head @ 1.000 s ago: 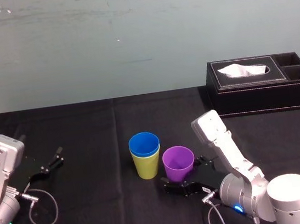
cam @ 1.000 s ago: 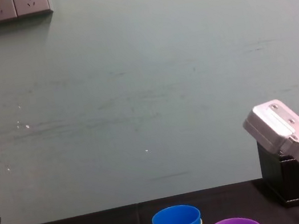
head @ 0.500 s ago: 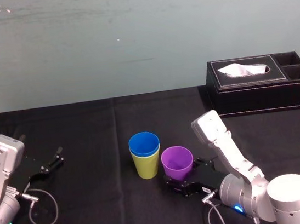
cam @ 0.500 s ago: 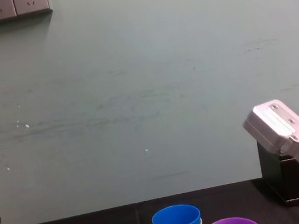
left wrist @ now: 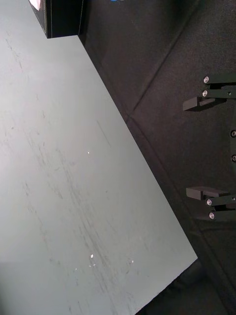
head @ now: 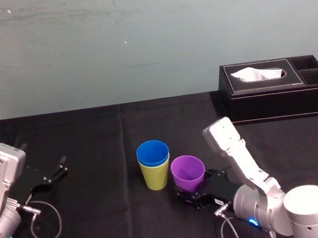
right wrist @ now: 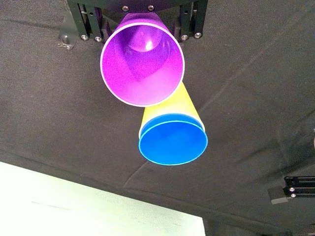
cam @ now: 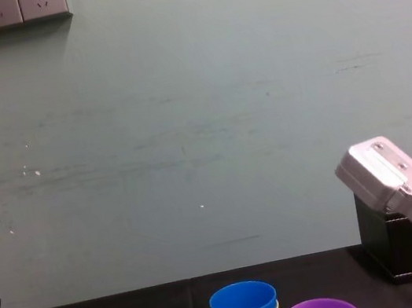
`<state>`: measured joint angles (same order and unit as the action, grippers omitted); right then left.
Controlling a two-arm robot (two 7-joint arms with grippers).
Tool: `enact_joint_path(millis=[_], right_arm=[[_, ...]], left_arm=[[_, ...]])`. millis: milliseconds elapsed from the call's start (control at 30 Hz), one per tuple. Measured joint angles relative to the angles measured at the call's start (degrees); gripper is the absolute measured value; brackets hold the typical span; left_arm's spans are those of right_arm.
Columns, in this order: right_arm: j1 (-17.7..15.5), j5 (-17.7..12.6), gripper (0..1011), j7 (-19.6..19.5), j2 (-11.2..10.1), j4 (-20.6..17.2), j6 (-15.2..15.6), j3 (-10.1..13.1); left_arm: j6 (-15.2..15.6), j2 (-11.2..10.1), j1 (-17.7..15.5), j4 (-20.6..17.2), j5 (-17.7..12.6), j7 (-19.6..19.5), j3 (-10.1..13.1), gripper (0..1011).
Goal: Stack the three plastic cups sequentially using one hand.
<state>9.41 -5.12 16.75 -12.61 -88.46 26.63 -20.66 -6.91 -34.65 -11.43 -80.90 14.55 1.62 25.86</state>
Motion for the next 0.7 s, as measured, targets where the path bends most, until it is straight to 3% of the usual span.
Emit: enact_joint_path(millis=[333,700], right_arm=[[0.08,1.07,707,0.34,-1.27,-4.39,2.32,0.50],[2.73,0.59,707,1.76,-1.46,-8.85,7.40,1.90]], left_arm=[[0.00,0.00,0.00,0.00,0.00,0.00,0.00,1000],[0.00,0.00,0.00,0.00,0.00,0.00,0.00,1000]])
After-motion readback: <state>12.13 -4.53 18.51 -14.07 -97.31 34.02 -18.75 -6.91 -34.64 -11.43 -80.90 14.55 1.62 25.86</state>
